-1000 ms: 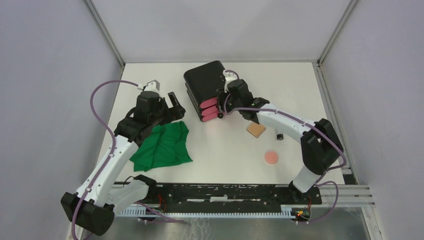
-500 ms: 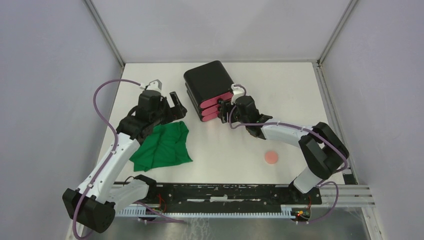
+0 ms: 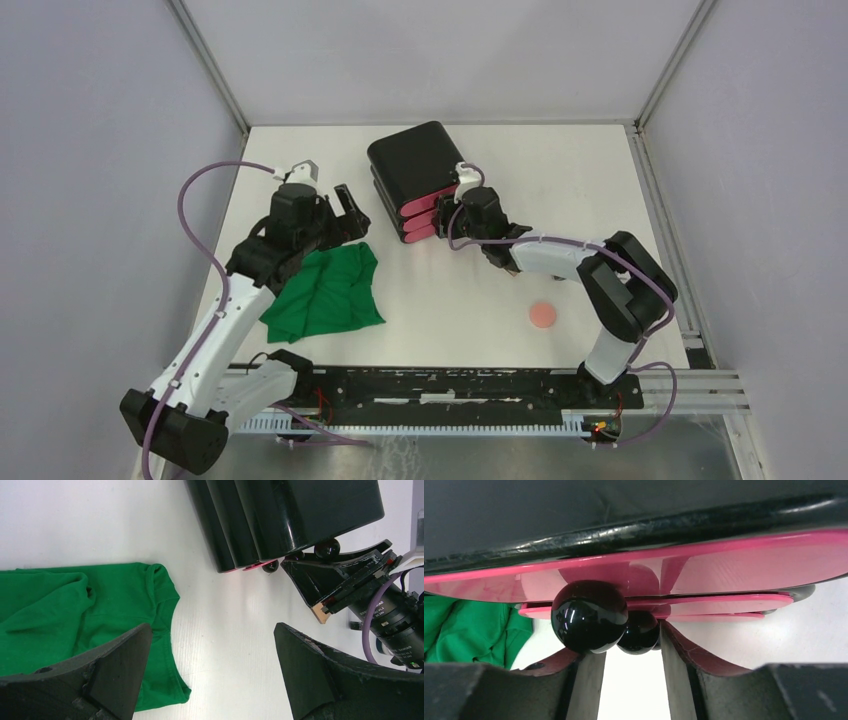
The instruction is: Organize the makeup
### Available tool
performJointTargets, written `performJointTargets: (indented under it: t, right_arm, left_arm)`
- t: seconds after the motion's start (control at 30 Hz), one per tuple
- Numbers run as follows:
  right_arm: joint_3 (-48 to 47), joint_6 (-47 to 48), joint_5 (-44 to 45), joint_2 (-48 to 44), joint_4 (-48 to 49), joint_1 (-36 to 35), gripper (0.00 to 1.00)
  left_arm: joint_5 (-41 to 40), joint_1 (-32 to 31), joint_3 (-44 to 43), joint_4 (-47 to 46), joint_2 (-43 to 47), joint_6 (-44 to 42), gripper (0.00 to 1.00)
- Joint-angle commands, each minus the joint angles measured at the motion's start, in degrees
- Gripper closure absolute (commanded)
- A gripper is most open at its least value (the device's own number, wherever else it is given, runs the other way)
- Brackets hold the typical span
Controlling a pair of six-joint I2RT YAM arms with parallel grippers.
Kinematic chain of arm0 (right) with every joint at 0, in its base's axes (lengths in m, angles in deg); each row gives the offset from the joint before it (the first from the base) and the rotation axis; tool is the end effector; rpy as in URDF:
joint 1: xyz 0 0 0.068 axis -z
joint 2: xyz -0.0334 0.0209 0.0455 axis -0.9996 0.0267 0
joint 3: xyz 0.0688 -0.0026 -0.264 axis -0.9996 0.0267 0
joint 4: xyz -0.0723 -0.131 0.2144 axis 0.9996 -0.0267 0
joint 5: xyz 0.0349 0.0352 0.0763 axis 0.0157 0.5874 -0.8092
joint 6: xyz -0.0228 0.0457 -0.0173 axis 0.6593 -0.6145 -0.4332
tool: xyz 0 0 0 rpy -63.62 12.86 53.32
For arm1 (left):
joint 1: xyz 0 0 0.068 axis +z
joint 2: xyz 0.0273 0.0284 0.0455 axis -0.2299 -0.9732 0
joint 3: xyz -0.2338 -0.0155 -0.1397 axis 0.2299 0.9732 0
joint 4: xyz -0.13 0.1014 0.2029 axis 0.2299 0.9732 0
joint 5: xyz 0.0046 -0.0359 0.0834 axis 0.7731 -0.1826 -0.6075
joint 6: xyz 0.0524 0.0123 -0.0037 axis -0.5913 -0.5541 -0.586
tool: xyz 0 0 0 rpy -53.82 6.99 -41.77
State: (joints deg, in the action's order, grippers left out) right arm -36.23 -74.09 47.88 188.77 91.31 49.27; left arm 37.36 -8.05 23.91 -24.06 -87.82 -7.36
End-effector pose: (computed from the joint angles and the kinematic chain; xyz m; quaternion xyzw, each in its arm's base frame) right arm 0.2942 0.2355 0.1987 -0.0828 0.8399 0.2486 0.4753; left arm 0.1925 -0.0719 0.3332 -0.1071 0.8802 -0.1735 0.4286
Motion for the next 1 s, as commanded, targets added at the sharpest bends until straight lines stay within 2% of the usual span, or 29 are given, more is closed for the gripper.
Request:
performJointTargets:
  t: [0.0,0.2,0.3,0.53,0.8,0.97]
  right_arm:
    - [-2.29,-1.17,-0.03,0.37,2.97,0.22,0.54]
    - [-0.43,-1.02,0.47,-1.73,1.69,0.19,0.73]
    - [0.76,-1.32,1.2,-3.26,0.11,0.21,0.78]
    - [6.33,-3.25,0.54,-10.31,-2.41,0.08,0.81]
    - [14.03,-5.89,-0.33,-18.66,-5.91,-0.25,0.8]
    - [16.34,-5.91,-0.06,-20.82,-6.92,-0.34,0.78]
  left_arm:
    - [-1.19,0.25,-1.52,-0.48,1.36,-2.32,0.01]
    - [-1.25,0.31,-1.56,-0.49,1.64,-2.3,0.01]
    - [-1.32,0.23,-1.27,-0.69,1.5,-2.32,0.01]
    - [-0.96,0.27,-0.93,-1.64,0.48,-2.68,0.01]
    - [0.27,0.25,-0.41,-3.33,-1.16,-2.63,0.01]
    - [0.61,0.2,-0.38,-3.69,-1.57,-2.8,0.01]
